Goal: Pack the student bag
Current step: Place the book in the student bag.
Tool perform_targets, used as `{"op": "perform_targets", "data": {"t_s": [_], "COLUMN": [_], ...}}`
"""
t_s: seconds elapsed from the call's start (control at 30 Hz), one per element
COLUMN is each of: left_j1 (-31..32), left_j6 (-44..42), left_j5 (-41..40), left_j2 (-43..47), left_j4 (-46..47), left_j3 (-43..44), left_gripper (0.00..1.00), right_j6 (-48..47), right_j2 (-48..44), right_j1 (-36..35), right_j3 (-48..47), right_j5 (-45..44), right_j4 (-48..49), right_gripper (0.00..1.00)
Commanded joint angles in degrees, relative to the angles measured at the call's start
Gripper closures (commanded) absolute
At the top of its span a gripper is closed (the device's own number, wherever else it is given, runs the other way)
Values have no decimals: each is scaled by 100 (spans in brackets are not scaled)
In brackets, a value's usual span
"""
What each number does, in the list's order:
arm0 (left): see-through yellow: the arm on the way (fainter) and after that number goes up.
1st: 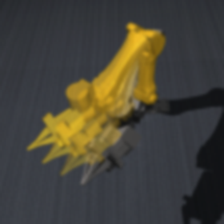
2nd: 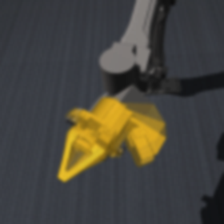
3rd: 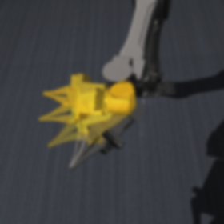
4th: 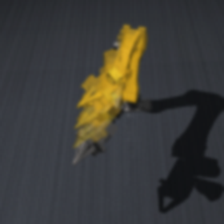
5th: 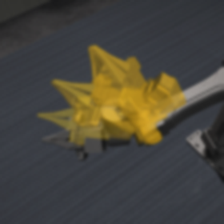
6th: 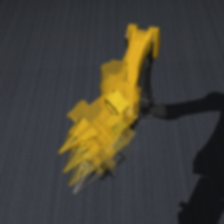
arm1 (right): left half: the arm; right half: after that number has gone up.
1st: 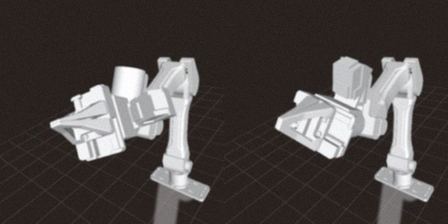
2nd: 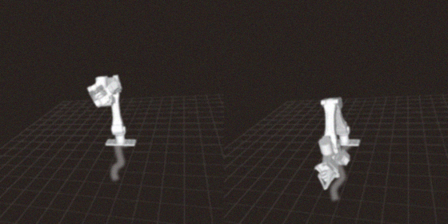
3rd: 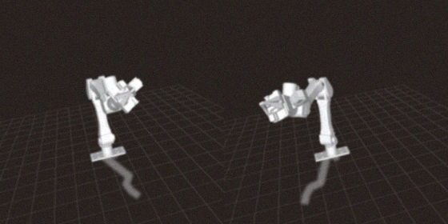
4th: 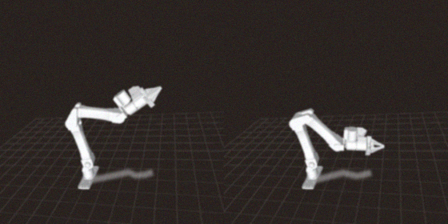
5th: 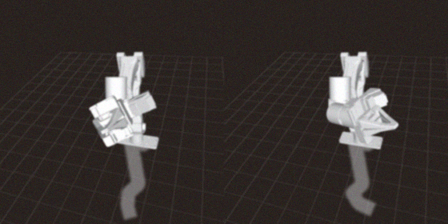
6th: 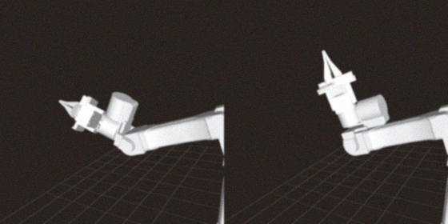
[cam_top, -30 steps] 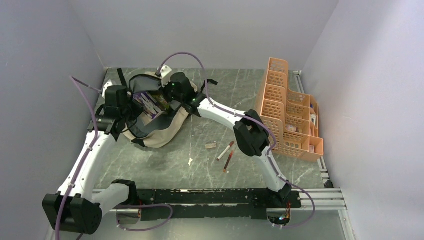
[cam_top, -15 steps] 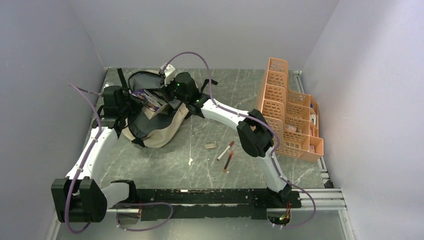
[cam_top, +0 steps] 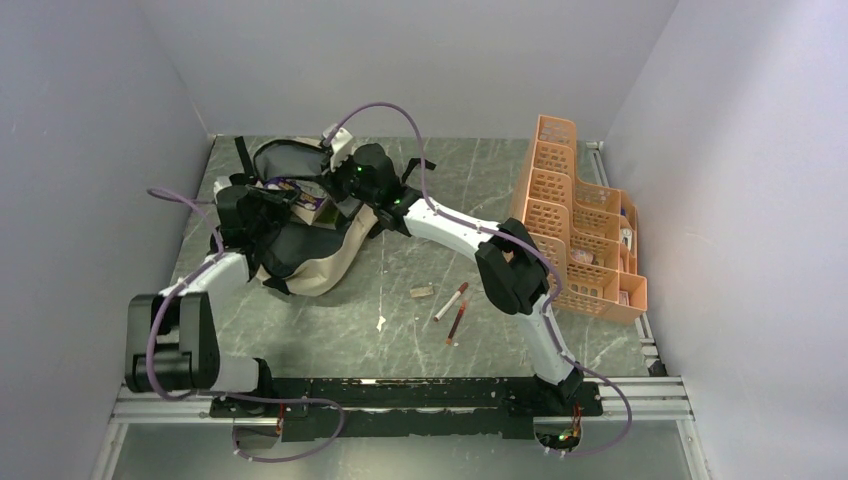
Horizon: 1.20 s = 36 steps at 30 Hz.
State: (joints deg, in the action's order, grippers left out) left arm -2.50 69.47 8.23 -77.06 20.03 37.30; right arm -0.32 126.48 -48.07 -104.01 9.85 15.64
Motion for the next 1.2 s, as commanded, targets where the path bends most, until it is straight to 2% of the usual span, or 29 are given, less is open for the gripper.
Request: {"op": "perform_targets", "data": {"t_s": [0.0,0.17,0.33,0.47,0.63,0.73,0.9,0.97,1.1,1.17], "left_j1": [-62,-22,86,216,546,625,645,646,637,641], "left_j6": [400,701,750,637,339,327,269,241,-32,-222], "left_j5": [109,134,-117,-480,-812,-996,-799,-712,-464,-467], "left_j2": [-535,-1533,-2280,-2679,-2857,-2914,-2948,-2874,-2509,-2198], "left_j4": [2565,3690,3948,3860,3174,2915,2615,2552,2153,1794], "left_j3": [76,369,734,995,1232,1201,1247,1209,1140,1055], "left_gripper": [95,95,95,95,95,79,47,39,33,24], "right_j6": [293,220,119,85,76,76,-120,-161,-227,-260], "right_j2": [-360,-356,-342,-319,-299,-294,-277,-270,-243,-222], "right_j1": [-45,-122,-196,-219,-225,-218,-220,-223,-219,-219], "right_j3": [-125,-124,-120,-129,-130,-109,-70,-62,-98,-131], "right_j5": [350,326,314,306,258,206,122,91,70,54], "right_j4": [658,568,471,414,362,329,269,239,135,71], "right_gripper": [100,100,100,100,100,100,100,100,100,100]}}
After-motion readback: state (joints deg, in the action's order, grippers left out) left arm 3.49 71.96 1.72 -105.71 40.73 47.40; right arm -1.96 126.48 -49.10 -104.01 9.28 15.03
